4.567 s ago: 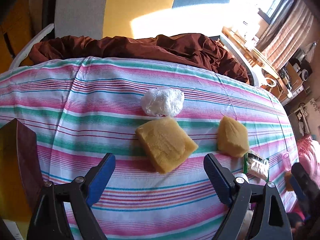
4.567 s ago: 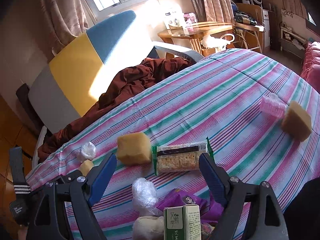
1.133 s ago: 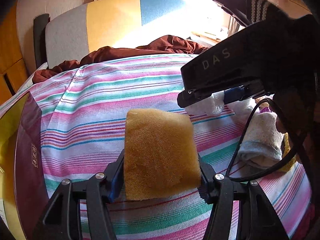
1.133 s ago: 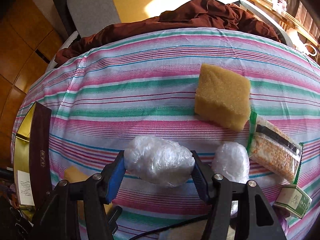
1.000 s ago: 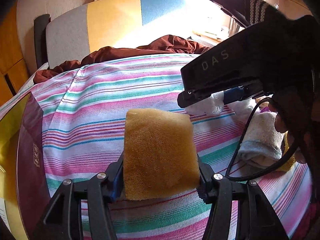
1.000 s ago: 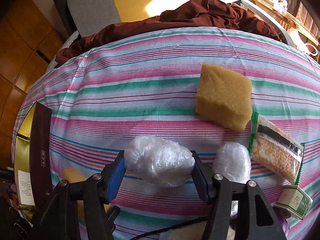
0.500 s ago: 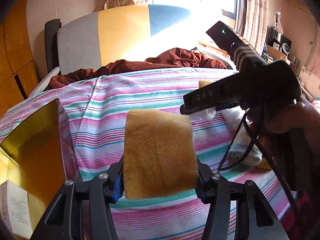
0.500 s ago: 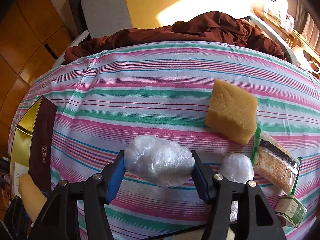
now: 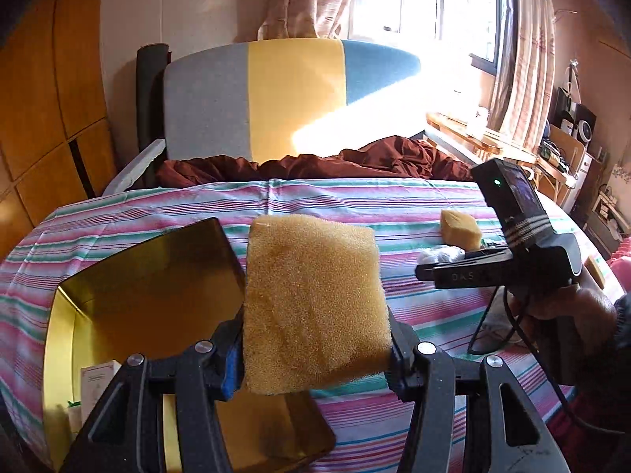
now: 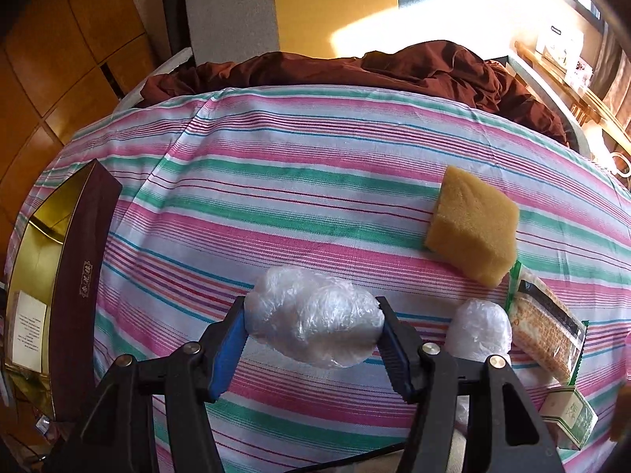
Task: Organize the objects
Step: 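Carry the sponge into the gold tray and release it with the left tool, then lower the wrapped bundle into the gold tray and open the right tool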
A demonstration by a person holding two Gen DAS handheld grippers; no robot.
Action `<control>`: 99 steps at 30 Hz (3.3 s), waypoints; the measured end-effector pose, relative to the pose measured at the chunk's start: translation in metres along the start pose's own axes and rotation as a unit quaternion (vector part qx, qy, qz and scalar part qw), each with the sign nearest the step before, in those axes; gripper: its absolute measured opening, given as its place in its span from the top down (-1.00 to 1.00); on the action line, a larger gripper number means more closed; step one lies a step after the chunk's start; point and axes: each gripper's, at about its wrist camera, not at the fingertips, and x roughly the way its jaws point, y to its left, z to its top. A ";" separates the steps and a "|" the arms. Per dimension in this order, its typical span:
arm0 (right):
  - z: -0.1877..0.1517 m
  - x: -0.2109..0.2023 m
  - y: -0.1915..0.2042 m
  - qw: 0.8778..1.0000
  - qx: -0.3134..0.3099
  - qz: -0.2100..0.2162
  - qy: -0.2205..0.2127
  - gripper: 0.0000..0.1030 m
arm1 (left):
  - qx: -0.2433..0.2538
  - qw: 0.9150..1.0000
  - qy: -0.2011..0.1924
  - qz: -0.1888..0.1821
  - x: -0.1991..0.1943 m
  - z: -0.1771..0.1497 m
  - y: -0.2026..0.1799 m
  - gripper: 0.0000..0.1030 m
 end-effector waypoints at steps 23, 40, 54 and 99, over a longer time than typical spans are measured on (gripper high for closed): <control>-0.004 0.006 0.018 0.999 -0.039 -0.028 0.009 -0.21 | -0.137 0.982 0.061 0.113 0.008 -0.023 0.226 -0.10; -0.007 0.010 0.023 0.998 -0.049 -0.036 0.014 -0.21 | -0.129 0.974 0.093 0.162 0.038 -0.047 0.226 -0.41; -0.007 0.008 0.026 0.998 -0.050 -0.045 0.013 -0.21 | -0.122 0.979 0.020 0.163 -0.020 -0.045 0.195 -0.56; 0.000 -0.039 0.267 0.983 -0.111 0.140 -0.042 -0.60 | -0.183 0.972 0.005 0.146 -0.068 -0.086 0.224 -0.64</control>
